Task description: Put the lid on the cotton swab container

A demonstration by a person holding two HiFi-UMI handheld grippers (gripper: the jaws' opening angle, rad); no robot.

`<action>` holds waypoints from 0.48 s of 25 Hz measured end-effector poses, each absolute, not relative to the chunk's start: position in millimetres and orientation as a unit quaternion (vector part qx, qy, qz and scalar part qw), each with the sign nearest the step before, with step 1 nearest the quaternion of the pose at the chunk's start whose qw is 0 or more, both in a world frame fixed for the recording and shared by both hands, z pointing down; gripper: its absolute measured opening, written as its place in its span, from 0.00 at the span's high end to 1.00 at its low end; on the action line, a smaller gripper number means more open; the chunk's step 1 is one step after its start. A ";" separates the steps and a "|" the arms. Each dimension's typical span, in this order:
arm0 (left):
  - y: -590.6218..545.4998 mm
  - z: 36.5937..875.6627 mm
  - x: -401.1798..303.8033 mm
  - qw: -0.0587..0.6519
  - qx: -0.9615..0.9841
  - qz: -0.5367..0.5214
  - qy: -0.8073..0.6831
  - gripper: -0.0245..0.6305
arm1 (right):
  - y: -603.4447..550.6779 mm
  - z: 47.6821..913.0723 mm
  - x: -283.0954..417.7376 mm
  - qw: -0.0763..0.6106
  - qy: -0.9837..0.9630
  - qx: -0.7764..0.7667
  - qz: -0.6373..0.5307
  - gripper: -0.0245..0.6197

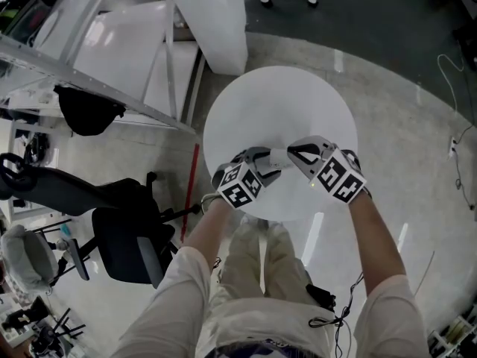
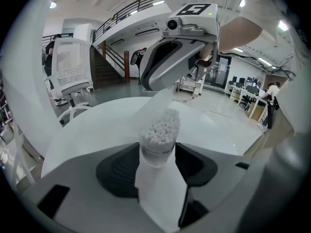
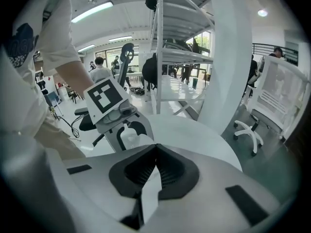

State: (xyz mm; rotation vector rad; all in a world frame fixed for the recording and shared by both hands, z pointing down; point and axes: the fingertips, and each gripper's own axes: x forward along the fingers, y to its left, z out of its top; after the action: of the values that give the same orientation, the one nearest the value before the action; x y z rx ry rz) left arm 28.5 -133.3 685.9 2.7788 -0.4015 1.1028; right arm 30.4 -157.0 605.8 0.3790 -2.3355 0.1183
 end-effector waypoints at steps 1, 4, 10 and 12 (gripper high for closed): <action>-133.2 685.7 28.5 0.061 0.919 0.366 -0.133 0.62 | -153.0 606.4 30.0 0.380 -0.913 0.143 0.043 0.95; -133.5 685.5 27.5 0.059 0.919 0.366 -0.135 0.62 | -142.9 609.4 28.3 0.387 -0.912 0.132 0.036 0.95; -134.9 685.5 26.2 0.059 0.919 0.366 -0.136 0.62 | -131.8 616.9 27.4 0.400 -0.908 0.118 0.033 0.95; -134.9 684.9 26.2 0.058 0.919 0.367 -0.135 0.62 | -129.6 620.0 28.8 0.406 -0.906 0.114 0.034 0.95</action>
State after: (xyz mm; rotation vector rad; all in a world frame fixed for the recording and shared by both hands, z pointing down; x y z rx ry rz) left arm 26.2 -134.9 684.9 2.7832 -0.4100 1.1111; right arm 28.8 -129.6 620.0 0.2876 -2.2863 0.0865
